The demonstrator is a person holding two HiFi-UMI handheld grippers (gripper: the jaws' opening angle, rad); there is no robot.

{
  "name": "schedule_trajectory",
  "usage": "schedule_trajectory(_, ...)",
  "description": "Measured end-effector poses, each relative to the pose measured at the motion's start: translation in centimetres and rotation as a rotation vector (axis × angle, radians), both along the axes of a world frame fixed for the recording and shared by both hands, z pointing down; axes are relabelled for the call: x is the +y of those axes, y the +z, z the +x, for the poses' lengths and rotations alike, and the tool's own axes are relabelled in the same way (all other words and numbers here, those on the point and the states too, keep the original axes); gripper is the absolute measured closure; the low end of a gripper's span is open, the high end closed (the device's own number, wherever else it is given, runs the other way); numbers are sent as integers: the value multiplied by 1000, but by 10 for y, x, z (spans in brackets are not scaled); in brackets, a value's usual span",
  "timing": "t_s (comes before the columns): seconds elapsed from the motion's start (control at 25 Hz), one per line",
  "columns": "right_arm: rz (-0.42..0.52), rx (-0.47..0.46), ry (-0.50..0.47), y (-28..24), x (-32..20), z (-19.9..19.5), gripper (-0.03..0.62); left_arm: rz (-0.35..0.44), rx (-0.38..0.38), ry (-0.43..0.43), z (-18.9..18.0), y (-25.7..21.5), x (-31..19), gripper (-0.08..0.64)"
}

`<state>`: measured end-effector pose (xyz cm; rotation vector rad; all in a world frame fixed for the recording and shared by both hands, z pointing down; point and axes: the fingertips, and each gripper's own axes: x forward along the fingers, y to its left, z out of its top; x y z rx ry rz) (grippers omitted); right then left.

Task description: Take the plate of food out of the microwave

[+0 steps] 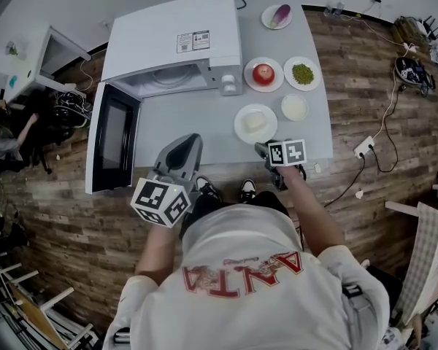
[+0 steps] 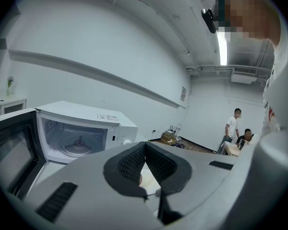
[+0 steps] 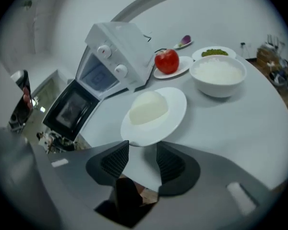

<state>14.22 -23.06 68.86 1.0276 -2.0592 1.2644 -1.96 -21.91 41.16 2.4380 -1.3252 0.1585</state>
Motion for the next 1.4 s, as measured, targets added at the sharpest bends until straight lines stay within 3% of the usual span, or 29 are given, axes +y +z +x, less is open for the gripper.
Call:
schedule_trajectory(0.12,20,107,-113,7,6,-1,431,-6,17,-1,-2,0,4,551)
schedule_trajectory(0.24,20,174,-162,14,13,2,431,-17,36,4,-3,-1,10,551)
schedule_trajectory(0.4,9,166,-161,12,17,5,439,-21,46,-5,-5,0,14,551)
schedule_trajectory(0.52,55,113,-121,-6,12,9,589,-8,58,-9,-3,-4,16,551)
schedule_trajectory(0.76,240,-99,-99,-87,-8,-4,591,49,65,-4,2,-18,18,551)
schedule_trajectory(1.04,568,-240,-206,-224,-15,-40,591,135,36,-65,-14,-44,20,551)
schedule_trajectory(1.24,819,-389,-114,-343,-12,-35,591,209,81,-109,-27,-79,27,551)
schedule_trajectory(1.4,940,-384,-85,-381,-8,-26,591,239,73,-136,-35,-90,27,551)
